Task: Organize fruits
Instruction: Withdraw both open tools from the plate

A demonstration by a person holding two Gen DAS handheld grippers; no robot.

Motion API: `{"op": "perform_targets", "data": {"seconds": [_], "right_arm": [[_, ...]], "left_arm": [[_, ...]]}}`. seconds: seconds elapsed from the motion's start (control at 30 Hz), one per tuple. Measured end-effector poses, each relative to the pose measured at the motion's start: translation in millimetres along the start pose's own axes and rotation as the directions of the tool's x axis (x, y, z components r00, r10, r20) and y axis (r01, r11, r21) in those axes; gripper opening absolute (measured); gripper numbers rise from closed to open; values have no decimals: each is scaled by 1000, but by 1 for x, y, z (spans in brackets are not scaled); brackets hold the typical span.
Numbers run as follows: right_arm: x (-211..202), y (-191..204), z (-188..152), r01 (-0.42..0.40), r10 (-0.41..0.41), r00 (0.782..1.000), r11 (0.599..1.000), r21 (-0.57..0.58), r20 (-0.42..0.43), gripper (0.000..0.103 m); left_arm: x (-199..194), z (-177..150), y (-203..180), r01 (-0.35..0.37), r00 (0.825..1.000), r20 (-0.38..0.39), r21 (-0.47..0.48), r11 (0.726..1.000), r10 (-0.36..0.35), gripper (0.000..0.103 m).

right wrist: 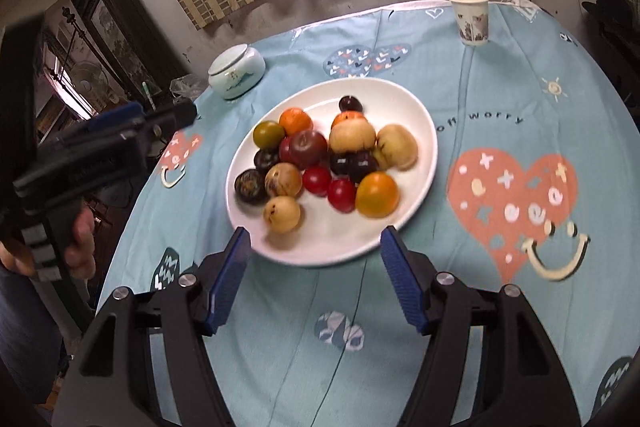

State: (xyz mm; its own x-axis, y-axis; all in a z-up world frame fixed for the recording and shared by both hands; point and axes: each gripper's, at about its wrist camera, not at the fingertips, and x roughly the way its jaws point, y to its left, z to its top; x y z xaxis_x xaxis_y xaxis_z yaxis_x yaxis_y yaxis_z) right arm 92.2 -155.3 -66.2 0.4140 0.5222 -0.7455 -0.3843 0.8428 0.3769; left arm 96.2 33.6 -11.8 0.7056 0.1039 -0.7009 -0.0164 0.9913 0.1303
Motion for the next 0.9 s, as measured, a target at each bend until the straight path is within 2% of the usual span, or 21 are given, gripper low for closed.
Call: {"op": "perform_targets", "data": {"seconds": [0.13, 0.6, 0.9], "right_arm": [[-8, 11, -10, -6, 6, 1000, 1000, -21, 10, 68], [-23, 32, -23, -1, 3, 1000, 997, -73, 24, 68], [-20, 32, -26, -1, 2, 1000, 998, -67, 13, 68]], "left_arm": [[-16, -1, -4, -5, 1000, 17, -1, 1000, 5, 101], [-35, -5, -5, 82, 997, 23, -62, 995, -80, 101], [-31, -5, 0, 26, 999, 36, -112, 993, -22, 101]]}}
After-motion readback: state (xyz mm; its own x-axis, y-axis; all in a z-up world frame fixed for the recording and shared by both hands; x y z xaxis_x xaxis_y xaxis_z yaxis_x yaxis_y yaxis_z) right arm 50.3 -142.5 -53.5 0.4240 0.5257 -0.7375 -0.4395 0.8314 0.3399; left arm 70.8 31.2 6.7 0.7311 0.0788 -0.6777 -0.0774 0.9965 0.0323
